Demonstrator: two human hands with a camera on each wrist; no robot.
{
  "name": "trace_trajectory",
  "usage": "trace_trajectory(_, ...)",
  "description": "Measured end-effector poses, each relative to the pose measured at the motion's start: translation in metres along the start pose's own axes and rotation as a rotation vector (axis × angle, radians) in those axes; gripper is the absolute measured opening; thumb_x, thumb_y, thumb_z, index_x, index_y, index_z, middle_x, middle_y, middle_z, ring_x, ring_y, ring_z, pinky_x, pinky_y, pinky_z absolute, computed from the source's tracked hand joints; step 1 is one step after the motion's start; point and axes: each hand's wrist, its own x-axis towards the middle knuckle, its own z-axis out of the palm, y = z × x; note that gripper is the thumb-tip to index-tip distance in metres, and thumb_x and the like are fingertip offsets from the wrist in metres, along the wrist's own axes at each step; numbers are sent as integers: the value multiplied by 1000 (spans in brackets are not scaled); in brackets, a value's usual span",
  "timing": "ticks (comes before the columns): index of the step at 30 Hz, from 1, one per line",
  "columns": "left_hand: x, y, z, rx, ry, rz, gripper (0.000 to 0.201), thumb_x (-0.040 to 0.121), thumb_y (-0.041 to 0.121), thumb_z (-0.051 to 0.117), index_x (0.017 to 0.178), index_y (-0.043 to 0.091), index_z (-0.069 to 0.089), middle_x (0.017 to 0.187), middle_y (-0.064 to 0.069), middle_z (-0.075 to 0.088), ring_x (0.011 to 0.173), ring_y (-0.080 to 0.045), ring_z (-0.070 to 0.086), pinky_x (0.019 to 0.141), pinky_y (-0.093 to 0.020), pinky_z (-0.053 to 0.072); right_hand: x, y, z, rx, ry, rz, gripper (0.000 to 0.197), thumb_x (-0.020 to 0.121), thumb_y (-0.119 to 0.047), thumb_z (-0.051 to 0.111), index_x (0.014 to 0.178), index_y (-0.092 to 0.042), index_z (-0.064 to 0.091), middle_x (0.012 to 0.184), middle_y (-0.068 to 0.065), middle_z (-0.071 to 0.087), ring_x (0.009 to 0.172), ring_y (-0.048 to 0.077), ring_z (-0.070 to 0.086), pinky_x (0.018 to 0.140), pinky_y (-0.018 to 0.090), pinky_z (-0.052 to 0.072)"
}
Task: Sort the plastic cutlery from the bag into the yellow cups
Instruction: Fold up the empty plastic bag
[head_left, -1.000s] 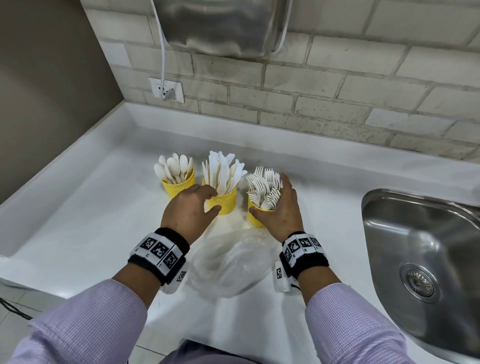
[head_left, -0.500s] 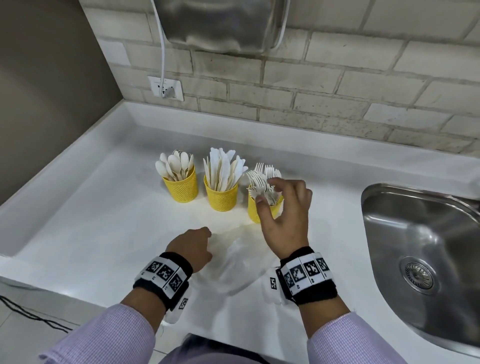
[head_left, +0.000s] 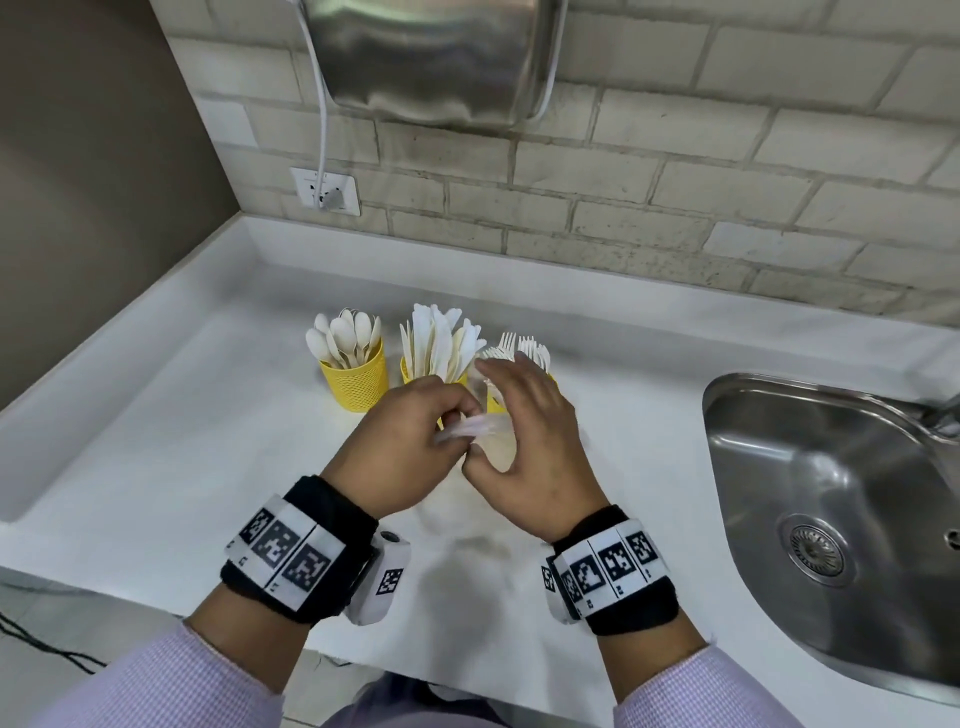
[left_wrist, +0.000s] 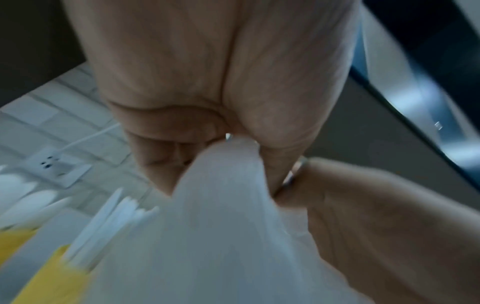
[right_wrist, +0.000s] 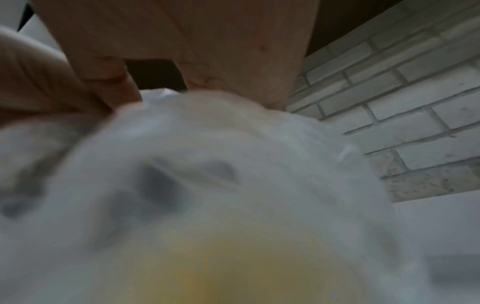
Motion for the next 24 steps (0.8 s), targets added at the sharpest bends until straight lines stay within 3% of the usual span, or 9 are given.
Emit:
trace_trajectory(3,6,17,-8,7,112,86,20,84,10,68,94,27,71,79,9,54,72,-11,54,64,-29,46,1,-2,-10,-3,-48,48,75,76,-35,61,149,-27,41,127,-9,64,121,16,60,104,48,45)
trace_trajectory(5,10,25,-11,10,158,112,23,82,8,67,93,28,70,75,7,53,70,-14,54,62,-32,46,2,-1,-16,35,4,74,62,80,-27,55,142,-25,47,106,-13,69,93,15,65,88,41,51)
trace_trajectory(7,11,28,-12,38,187,132,24,82,5,69,93,27,69,70,7,50,67,-14,51,58,-33,44,3,0,-20,55,99,98,45,83,-22,48,126,-19,59,90,-16,63,75,14,59,73,31,46)
trace_trajectory(10,10,28,-12,112,217,126,22,83,7,73,93,26,69,61,10,44,61,-9,48,54,-27,39,3,3,-22,-5,146,95,32,85,-25,44,106,-16,67,89,-8,69,76,19,61,70,37,49)
trace_trajectory(13,9,27,-15,145,324,88,23,83,2,72,92,23,70,55,15,42,60,0,48,55,-15,30,3,9,-25,-119,174,96,36,83,-25,41,104,-14,67,95,0,70,83,29,65,73,47,53)
trace_trajectory(16,9,24,-21,176,455,64,29,79,-3,61,93,20,72,68,16,46,65,-3,45,62,-27,40,2,17,-33,-137,252,166,39,79,-12,43,111,-14,66,103,3,65,88,30,63,73,43,53)
trace_trajectory(18,9,20,-27,179,515,16,37,71,-2,51,93,20,72,76,13,45,69,-7,45,64,-32,44,2,23,-42,-148,281,219,41,78,-2,47,112,-15,66,105,3,62,88,29,61,71,38,50)
trace_trajectory(21,9,11,-39,174,634,-91,46,67,-9,49,93,20,72,85,10,44,70,-5,46,67,-29,43,3,32,-58,-151,313,321,46,75,7,49,111,-16,66,106,2,59,87,23,59,72,35,47)
trace_trajectory(24,10,2,-47,181,697,-184,47,69,-9,47,95,22,72,92,5,46,71,-6,44,70,-31,44,5,40,-67,-109,359,410,51,71,13,48,109,-16,67,105,1,52,77,6,53,72,30,43)
